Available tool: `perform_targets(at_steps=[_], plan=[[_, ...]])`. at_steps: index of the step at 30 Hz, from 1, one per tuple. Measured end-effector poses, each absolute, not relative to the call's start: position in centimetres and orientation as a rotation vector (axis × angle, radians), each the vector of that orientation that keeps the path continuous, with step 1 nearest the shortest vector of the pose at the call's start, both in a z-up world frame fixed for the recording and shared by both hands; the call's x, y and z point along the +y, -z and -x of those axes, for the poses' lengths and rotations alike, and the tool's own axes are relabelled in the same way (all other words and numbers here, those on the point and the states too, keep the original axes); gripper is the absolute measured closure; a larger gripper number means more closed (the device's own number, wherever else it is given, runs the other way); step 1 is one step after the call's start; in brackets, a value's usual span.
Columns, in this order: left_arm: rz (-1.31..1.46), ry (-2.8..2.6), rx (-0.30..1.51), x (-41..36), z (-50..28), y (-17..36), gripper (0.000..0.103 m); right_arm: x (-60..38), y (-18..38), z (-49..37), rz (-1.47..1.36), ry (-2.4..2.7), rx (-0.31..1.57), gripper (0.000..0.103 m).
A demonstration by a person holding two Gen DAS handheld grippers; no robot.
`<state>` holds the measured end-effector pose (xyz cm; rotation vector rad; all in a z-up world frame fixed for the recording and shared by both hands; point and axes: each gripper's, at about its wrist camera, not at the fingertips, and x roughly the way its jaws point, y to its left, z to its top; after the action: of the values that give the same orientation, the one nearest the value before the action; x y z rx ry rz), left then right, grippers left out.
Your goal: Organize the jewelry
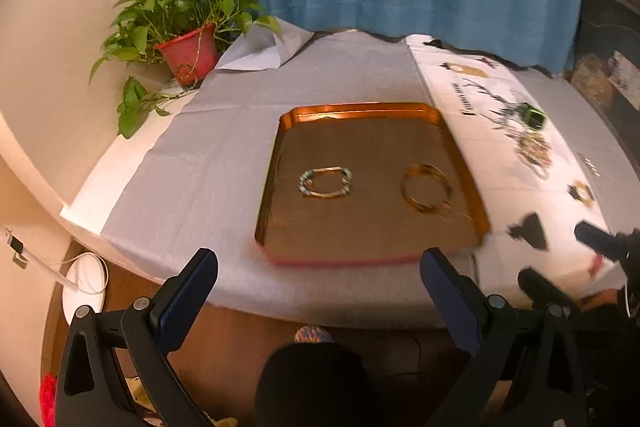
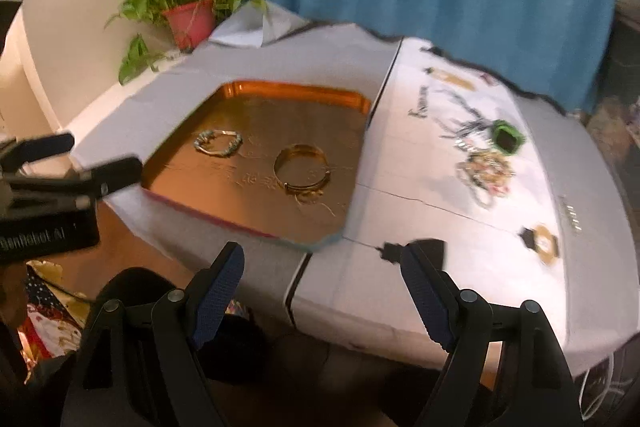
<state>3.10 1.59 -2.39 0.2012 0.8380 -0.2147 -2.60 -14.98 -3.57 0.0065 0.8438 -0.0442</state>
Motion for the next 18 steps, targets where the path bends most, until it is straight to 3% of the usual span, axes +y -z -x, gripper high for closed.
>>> perform_targets(at_steps=[7,18], plan=[[-0.226,0.234,0.768,1.3,2.4,-0.4,0.002,-14.5,-0.7,8.5,-0.007,0.076,0.734,0.022],[-0.241,0.223,0.689,1.7,6.4,-3.3,0.002,-13.8,-2.4,12.8,-0.029,0.06,0.69,0.022]])
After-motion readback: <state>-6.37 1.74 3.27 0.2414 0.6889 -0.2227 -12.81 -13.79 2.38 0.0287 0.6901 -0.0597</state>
